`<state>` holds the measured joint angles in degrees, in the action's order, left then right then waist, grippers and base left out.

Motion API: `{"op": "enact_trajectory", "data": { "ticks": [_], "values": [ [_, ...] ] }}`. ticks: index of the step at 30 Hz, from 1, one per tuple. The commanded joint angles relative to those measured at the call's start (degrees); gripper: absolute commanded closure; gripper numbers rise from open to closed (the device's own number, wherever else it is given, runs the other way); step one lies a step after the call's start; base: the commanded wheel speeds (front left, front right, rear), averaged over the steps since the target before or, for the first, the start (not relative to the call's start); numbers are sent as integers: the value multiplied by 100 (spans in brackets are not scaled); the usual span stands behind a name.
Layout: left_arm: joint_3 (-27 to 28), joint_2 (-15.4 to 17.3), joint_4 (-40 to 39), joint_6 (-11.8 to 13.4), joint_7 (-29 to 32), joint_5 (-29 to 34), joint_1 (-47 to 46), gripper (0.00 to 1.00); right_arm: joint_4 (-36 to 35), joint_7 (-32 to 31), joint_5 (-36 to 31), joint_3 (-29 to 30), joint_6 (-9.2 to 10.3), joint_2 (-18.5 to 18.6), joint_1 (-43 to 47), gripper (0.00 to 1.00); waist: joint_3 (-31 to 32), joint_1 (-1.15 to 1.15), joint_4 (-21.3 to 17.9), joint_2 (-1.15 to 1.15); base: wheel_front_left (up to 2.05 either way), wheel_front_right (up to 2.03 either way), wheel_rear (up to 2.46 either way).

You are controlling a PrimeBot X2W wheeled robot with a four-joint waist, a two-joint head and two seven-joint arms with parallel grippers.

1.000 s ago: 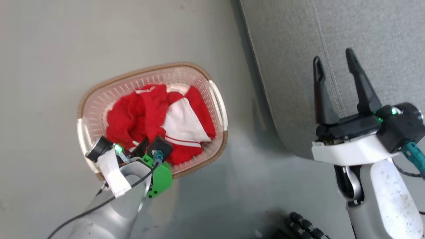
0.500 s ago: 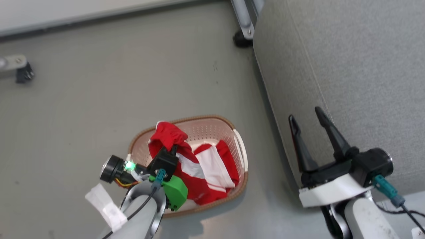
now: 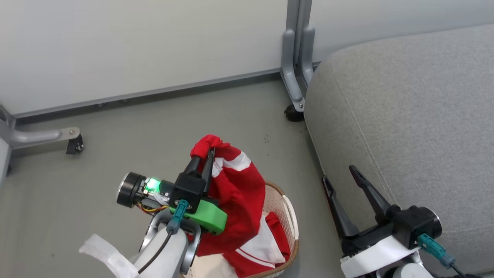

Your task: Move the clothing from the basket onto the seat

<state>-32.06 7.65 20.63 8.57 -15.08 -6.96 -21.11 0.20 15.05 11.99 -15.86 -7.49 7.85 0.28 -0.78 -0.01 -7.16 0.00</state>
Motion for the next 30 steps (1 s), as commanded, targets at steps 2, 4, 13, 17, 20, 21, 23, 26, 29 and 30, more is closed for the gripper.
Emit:
{"op": "enact_trajectory", "data": {
  "ticks": [2, 4, 13, 17, 20, 21, 23, 26, 29, 30],
  "values": [
    [21, -13, -189, -42, -9, -37, 103, 100, -8, 19, 36, -71, 0, 19, 101, 0, 152, 1, 76, 0, 0, 0, 0],
    [37, -37, -337, -64, -10, -72, 110, 100, -24, 19, 55, -114, 0, 23, 105, 0, 161, 1, 97, 0, 0, 0, 0],
    [-85, -173, -839, -241, -9, -176, 52, 100, -66, 19, 103, -715, 0, 78, -156, 0, 129, 1, 184, 0, 0, 0, 0],
    [-206, -224, -929, -275, 11, -165, -43, 100, -68, 19, 0, -934, 0, 95, -371, 0, 97, 1, 229, 0, 0, 0, 0],
    [-315, -251, -1037, -311, 31, -141, -97, 100, -10, 19, -129, -1044, 0, 125, -529, 0, 81, 1, 252, 0, 0, 0, 0],
    [-362, -253, -1074, -328, 54, -132, -108, 100, 42, 19, -175, -1072, 1, 139, -569, 0, 76, 1, 259, 0, 0, 0, 0],
    [-440, -271, -1165, -347, 85, -120, -116, 100, 204, 19, -247, -1105, 1, 161, -634, 0, 72, 1, 270, 0, 0, 0, 0],
    [-530, -287, -1342, -379, 150, -117, -140, 100, 600, 19, -252, -1112, 1, 170, -656, 0, 74, 1, 294, 0, 0, 0, 0],
    [-631, -309, -1577, -398, 220, -116, -174, 100, 948, 19, -238, -1036, 1, 129, -713, 0, 71, 1, 335, 0, 0, 0, 0],
    [-651, -311, -1637, -406, 245, -125, -180, 100, 1043, 19, -240, -1048, 1, 138, -711, 0, 70, 1, 348, 0, 0, 0, 0]
  ]
}}
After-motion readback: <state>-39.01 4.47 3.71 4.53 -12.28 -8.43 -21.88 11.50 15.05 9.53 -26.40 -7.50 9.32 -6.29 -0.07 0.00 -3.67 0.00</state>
